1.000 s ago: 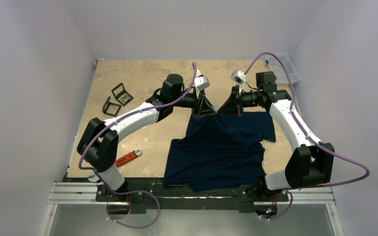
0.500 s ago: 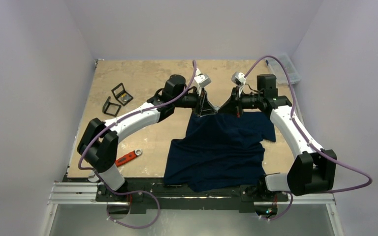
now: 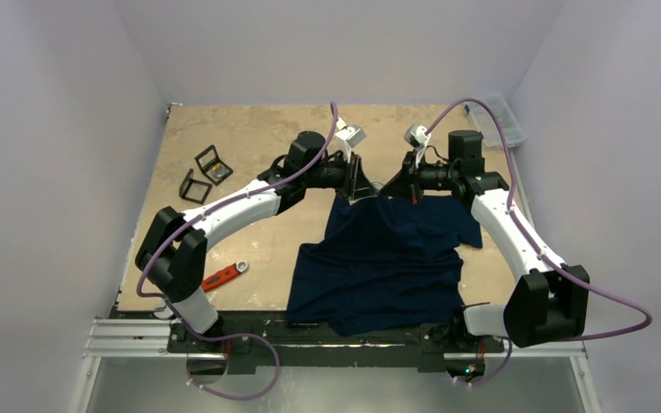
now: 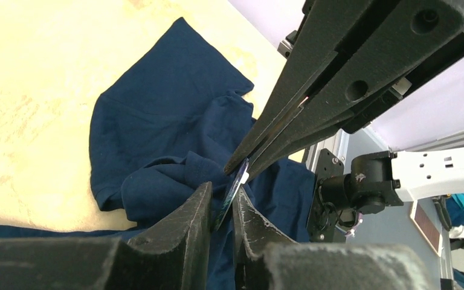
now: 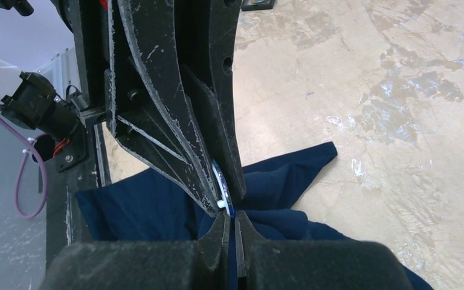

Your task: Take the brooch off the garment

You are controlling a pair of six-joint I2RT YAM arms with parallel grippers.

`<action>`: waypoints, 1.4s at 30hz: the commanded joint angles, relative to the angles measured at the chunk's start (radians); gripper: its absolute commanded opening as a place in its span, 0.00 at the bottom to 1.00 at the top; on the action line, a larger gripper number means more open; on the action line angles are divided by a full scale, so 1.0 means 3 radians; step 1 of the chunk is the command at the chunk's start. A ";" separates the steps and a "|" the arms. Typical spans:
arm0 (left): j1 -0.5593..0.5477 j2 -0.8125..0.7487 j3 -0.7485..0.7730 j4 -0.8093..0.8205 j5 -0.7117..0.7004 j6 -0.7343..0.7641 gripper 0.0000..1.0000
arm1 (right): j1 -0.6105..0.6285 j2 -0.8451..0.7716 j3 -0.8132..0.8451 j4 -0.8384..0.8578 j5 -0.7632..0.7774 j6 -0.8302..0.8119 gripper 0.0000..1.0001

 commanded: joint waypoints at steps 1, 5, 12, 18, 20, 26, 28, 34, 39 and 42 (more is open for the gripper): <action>0.0043 -0.0104 0.0019 0.0085 -0.0426 -0.0165 0.17 | 0.0082 -0.0178 0.0001 -0.0011 -0.0204 0.0038 0.00; 0.0074 -0.0160 -0.0031 0.0045 -0.0467 -0.0194 0.18 | 0.0076 -0.0170 0.0019 -0.0068 -0.0240 -0.0026 0.00; 0.0091 -0.0234 -0.0060 -0.0098 -0.0664 -0.0032 0.20 | 0.0078 -0.0119 0.0062 -0.0112 -0.0290 -0.0068 0.00; 0.0103 -0.0261 -0.0135 0.0102 -0.0608 -0.0085 0.28 | 0.0079 -0.0108 0.0047 -0.0098 -0.0311 -0.0056 0.00; 0.0126 -0.0269 -0.0197 0.0218 -0.0546 -0.0180 0.29 | 0.0075 -0.0108 0.0040 -0.0089 -0.0311 -0.0048 0.00; 0.0172 -0.0260 -0.0259 0.0408 -0.0372 -0.0343 0.32 | 0.0077 -0.0126 0.0017 -0.0065 -0.0296 -0.0054 0.00; 0.0181 -0.0265 -0.0277 0.0493 -0.0243 -0.0341 0.36 | 0.0077 -0.0123 0.0011 -0.0043 -0.0262 -0.0055 0.00; 0.0225 -0.0369 -0.0364 0.0615 0.0140 0.0007 0.43 | 0.0076 -0.0119 -0.0011 0.0001 -0.0174 -0.0121 0.00; 0.0320 -0.0470 -0.0354 0.0452 0.0328 0.0797 0.43 | 0.0085 -0.0078 -0.0060 0.0062 -0.0265 -0.0246 0.00; 0.0344 -0.0454 -0.0278 0.0285 0.0598 0.1238 0.43 | 0.0081 -0.0035 -0.0055 0.0055 -0.0326 -0.0302 0.00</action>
